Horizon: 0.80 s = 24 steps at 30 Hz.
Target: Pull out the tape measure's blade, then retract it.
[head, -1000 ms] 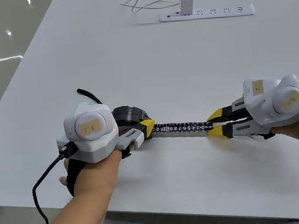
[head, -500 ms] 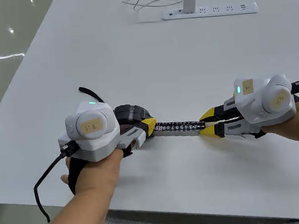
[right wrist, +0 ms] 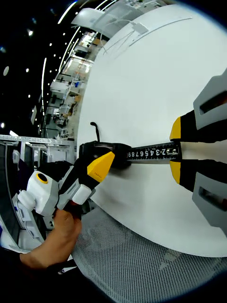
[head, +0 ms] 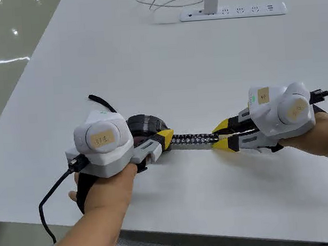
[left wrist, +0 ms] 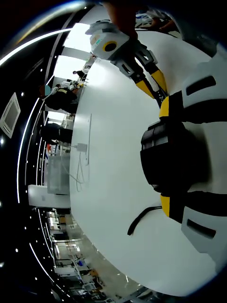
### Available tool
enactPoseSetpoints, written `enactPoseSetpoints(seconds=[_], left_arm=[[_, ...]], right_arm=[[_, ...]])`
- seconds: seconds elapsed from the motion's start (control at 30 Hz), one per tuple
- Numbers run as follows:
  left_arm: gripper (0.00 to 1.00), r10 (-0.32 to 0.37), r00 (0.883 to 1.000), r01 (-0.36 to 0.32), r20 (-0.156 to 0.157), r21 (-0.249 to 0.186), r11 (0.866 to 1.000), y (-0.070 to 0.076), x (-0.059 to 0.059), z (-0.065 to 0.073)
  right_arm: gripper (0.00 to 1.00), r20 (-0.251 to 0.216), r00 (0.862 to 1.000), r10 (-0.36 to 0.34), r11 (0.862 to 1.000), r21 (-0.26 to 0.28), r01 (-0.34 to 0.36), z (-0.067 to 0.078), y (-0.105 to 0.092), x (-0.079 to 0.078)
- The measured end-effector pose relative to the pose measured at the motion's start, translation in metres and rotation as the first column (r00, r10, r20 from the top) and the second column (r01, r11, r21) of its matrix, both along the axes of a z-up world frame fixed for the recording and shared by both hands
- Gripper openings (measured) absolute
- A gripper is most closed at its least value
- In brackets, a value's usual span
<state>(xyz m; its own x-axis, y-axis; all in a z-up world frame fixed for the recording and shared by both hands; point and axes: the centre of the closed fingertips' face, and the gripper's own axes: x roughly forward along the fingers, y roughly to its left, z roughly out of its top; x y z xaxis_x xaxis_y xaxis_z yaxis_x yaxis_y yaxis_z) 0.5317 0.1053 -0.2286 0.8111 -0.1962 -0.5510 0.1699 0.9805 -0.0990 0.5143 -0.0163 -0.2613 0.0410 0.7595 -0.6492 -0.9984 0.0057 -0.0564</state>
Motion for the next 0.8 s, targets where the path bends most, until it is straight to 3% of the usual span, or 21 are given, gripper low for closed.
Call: enactPoseSetpoints(seconds=[0.8], left_arm=[[0.52, 0.002, 1.000, -0.002, 0.000, -0.004, 1.000, 0.000, 0.000, -0.001]], right_arm=[[0.08, -0.001, 1.000, 0.013, 1.000, 0.007, -0.013, -0.003, 0.029, 0.000]])
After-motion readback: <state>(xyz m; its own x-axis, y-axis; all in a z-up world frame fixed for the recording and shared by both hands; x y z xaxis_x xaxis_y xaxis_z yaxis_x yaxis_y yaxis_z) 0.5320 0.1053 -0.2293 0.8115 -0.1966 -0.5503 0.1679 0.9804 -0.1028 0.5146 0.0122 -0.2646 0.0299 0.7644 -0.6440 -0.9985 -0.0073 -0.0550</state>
